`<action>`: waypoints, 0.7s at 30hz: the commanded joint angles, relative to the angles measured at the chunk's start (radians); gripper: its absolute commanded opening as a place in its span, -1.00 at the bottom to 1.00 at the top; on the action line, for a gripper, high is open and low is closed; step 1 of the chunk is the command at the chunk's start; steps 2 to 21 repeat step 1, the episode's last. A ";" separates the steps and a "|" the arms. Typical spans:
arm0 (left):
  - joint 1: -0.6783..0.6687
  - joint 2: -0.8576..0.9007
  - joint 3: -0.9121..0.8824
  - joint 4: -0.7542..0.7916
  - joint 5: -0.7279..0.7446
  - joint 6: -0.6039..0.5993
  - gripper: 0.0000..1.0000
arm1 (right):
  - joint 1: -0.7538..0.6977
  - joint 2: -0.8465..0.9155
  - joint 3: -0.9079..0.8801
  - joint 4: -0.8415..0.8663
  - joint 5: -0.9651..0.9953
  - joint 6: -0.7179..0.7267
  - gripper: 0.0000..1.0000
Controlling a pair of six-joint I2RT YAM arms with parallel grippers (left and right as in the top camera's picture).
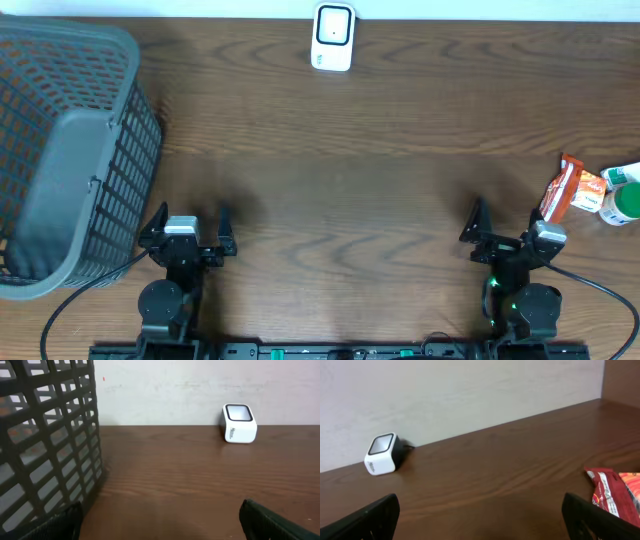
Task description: Scan the item barcode
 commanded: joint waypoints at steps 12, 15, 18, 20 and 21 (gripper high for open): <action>-0.003 -0.006 -0.014 -0.047 -0.012 0.013 0.96 | -0.011 -0.007 -0.002 -0.002 0.014 0.012 0.99; -0.003 -0.006 -0.014 -0.047 -0.012 0.013 0.96 | -0.011 -0.007 -0.002 -0.002 0.014 0.012 0.99; -0.003 -0.006 -0.014 -0.047 -0.012 0.013 0.96 | -0.011 -0.007 -0.002 -0.002 0.014 0.012 0.99; -0.003 -0.006 -0.014 -0.047 -0.012 0.013 0.96 | -0.011 -0.007 -0.002 -0.002 0.014 0.012 0.99; -0.003 -0.006 -0.014 -0.047 -0.012 0.013 0.96 | -0.011 -0.007 -0.002 -0.002 0.014 0.012 0.99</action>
